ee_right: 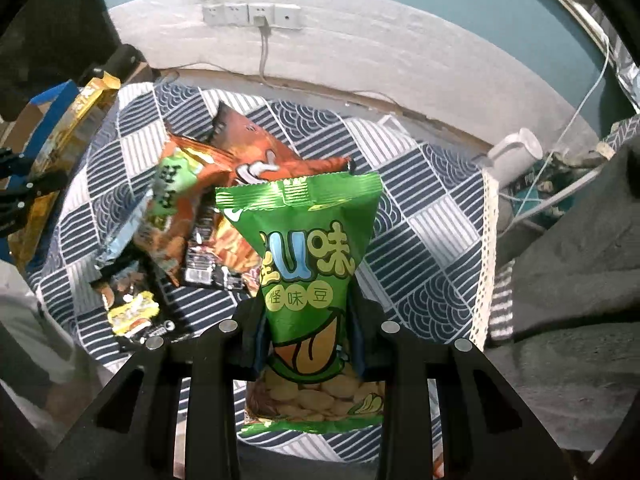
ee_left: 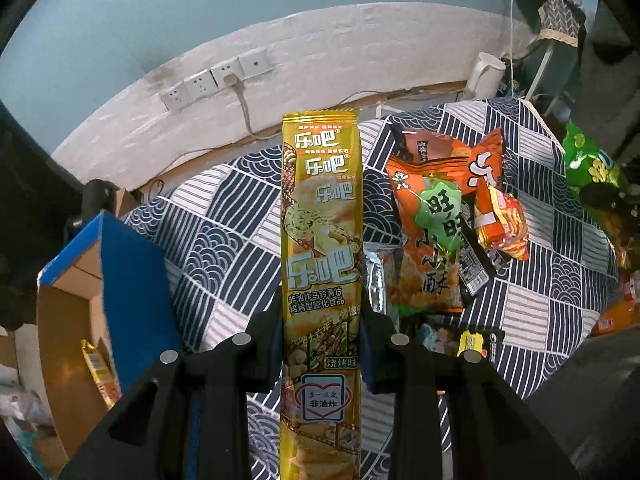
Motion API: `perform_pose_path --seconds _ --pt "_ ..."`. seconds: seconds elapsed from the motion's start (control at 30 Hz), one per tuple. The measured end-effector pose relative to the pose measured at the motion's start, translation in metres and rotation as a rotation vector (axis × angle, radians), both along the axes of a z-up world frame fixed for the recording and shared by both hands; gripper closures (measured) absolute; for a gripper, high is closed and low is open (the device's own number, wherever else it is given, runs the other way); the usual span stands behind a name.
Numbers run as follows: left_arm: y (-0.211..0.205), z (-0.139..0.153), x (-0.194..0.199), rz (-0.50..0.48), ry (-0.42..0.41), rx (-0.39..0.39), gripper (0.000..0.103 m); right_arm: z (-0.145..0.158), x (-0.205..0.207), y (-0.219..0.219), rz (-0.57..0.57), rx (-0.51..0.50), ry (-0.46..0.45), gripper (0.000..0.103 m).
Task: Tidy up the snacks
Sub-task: 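Grasp a yellow bar with the left tool while the right tool grasps the green bean bag, then carry the yellow bar and green bag over the box and release both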
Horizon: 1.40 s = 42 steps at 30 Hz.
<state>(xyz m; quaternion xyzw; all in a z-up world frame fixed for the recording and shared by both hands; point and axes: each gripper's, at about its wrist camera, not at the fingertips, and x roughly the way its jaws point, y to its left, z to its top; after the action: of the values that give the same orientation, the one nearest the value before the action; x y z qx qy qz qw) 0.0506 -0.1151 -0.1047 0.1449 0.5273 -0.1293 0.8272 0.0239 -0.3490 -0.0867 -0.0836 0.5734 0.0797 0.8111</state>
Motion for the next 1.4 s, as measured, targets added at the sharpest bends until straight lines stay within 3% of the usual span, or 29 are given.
perform_pose_path --seconds 0.7,1.4 --pt "0.032 0.052 -0.037 0.018 -0.127 -0.008 0.072 0.04 0.004 0.059 0.093 0.063 -0.057 0.073" --pt "0.12 0.062 -0.053 0.142 -0.172 -0.016 0.072 0.06 0.026 0.183 0.281 0.109 -0.05 0.073"
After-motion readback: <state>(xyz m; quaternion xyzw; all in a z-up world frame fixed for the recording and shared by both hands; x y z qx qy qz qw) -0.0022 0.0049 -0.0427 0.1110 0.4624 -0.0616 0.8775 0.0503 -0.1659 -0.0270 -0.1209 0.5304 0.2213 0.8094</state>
